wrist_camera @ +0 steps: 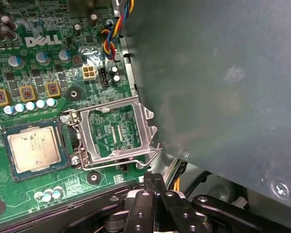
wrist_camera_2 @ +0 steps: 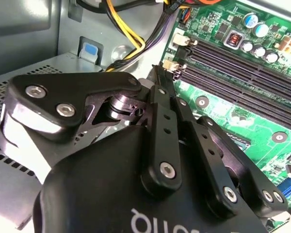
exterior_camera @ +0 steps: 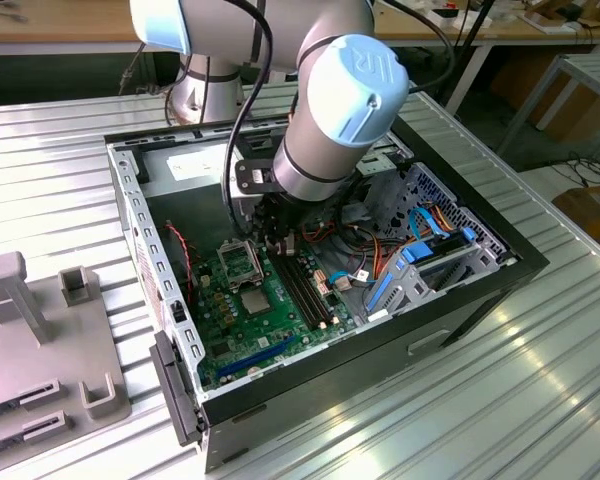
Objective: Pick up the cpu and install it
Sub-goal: 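Place the cpu into insertion slot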
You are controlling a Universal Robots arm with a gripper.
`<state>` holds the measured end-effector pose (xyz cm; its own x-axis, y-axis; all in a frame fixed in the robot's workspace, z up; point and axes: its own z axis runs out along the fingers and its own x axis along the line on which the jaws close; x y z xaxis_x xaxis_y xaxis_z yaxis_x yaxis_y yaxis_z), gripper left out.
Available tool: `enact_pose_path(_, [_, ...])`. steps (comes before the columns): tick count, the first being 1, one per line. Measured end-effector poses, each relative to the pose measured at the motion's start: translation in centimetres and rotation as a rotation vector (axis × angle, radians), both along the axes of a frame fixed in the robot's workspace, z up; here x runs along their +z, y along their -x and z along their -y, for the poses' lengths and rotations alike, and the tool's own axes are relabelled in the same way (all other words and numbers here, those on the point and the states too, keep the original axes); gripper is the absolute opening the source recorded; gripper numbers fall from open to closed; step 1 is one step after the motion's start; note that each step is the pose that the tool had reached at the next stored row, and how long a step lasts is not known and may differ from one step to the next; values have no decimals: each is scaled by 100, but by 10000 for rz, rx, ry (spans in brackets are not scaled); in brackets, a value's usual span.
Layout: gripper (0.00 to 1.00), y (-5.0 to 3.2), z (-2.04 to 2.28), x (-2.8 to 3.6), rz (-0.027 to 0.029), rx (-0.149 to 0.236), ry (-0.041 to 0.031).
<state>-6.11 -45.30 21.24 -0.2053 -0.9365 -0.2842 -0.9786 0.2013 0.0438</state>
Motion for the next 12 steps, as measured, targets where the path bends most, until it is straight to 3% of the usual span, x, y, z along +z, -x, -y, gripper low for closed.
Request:
enact_pose_path(6, [11, 2, -62, -48, 0, -12, -32])
enact_pose_path(12, [11, 36, -70, -61, 0, -11, -43])
